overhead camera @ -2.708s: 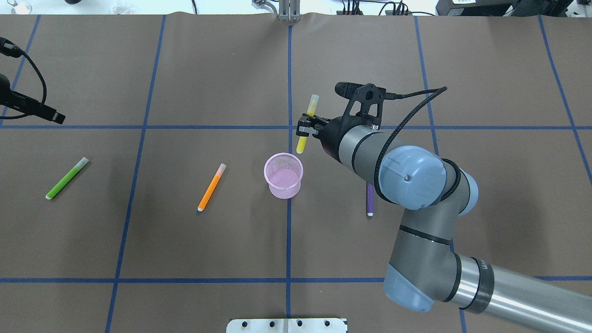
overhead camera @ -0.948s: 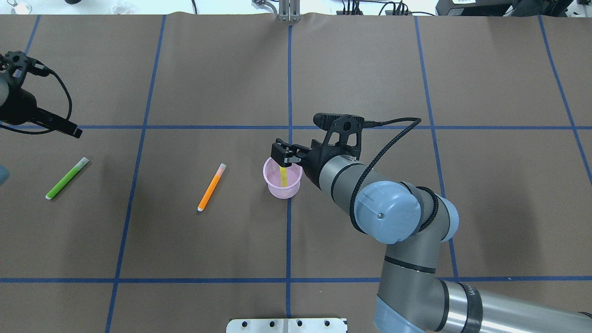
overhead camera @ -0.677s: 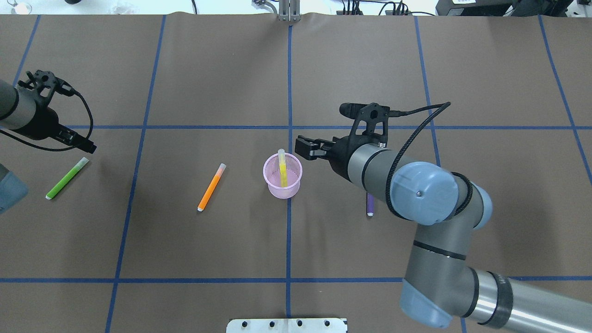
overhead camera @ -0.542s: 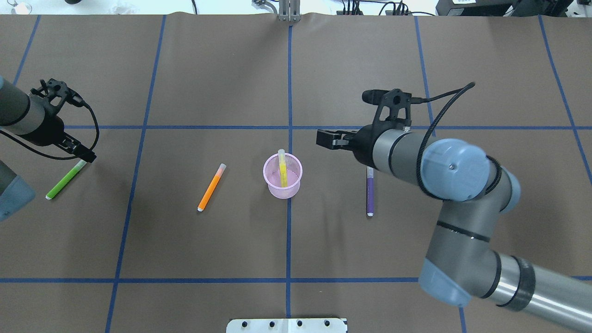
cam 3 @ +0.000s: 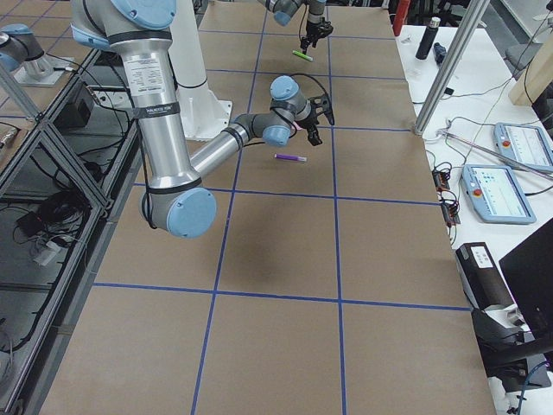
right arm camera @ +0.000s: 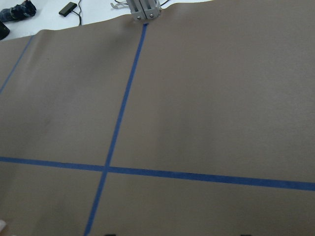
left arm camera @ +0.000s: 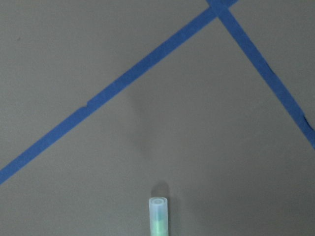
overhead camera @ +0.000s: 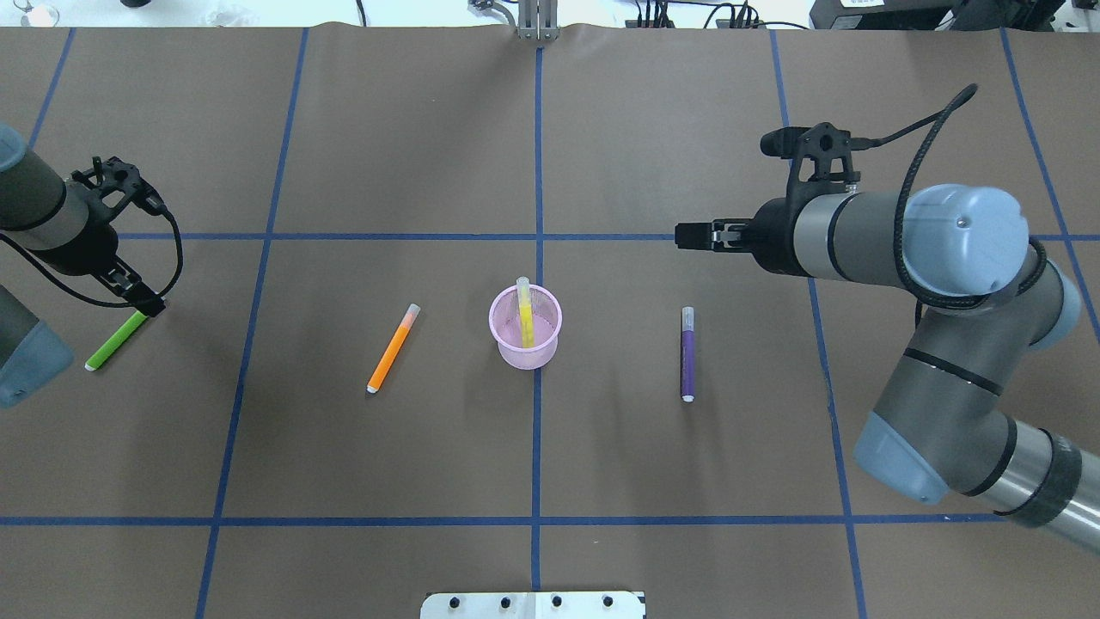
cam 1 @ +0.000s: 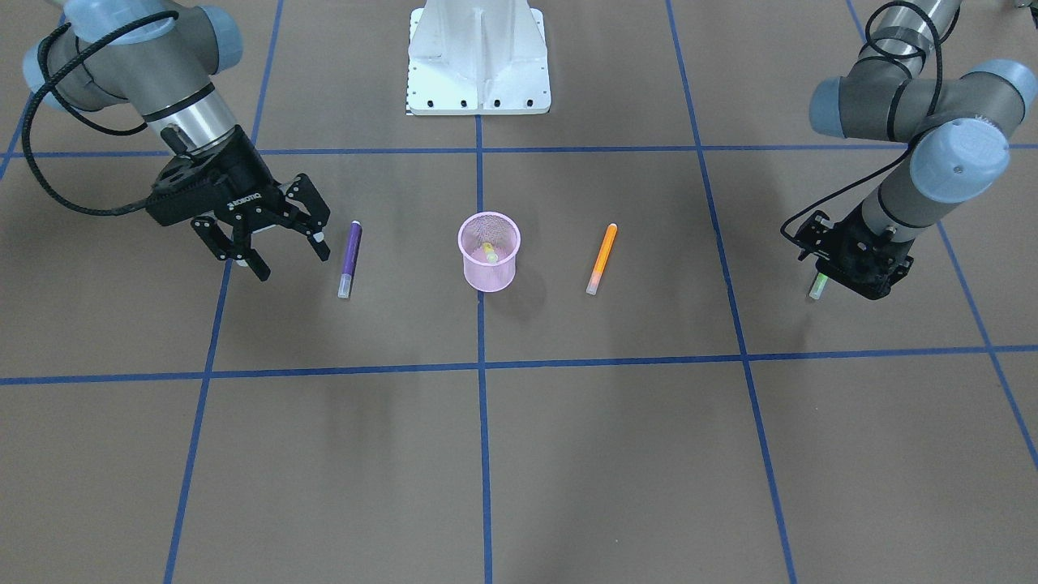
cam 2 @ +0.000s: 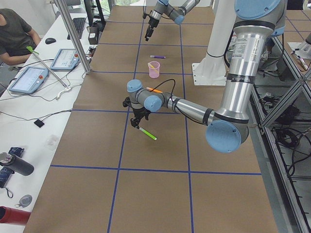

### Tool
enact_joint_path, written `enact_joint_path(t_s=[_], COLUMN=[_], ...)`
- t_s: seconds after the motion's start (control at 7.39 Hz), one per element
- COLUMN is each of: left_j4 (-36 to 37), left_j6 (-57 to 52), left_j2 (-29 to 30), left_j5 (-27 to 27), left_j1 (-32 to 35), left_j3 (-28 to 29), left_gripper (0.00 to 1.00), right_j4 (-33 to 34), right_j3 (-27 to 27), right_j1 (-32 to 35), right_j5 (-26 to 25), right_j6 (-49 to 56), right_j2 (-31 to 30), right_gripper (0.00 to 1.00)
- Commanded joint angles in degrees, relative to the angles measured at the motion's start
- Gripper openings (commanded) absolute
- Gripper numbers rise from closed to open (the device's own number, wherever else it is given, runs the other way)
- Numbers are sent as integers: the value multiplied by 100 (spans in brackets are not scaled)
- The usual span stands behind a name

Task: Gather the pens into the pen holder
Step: 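Grasp the green highlighter with the left gripper while the right arm withdraws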

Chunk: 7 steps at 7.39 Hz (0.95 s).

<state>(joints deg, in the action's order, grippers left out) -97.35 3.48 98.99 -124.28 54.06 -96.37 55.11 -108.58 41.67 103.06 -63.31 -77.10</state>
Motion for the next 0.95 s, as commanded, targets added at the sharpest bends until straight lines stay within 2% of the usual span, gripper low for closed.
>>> enact_joint_path(t_s=[0.0,0.14,0.41,0.54,0.81], left_j4=[85,76,76,76,85], left_j6=[-32,-41,-41,-49,-50], left_j2=[-55,-64,-37,-63,-64], left_j5=[-131,-122,-122,-114,-122], left_j1=[-1,-1,-19,-19,-27], left_j3=[-118,-58,91,118,162], left_gripper=[90,90,89,84,82], right_j4=[-9,0,0,9,0], right_j3=[47,73,249,258,258], right_j1=[594,823,983,1140,1212], right_j5=[991,1353,1419,1619,1779], right_j6=[125,291,669,714,715], right_j2=[-269,-314,-507,-525,-543], right_gripper=[88,88,88,88,88])
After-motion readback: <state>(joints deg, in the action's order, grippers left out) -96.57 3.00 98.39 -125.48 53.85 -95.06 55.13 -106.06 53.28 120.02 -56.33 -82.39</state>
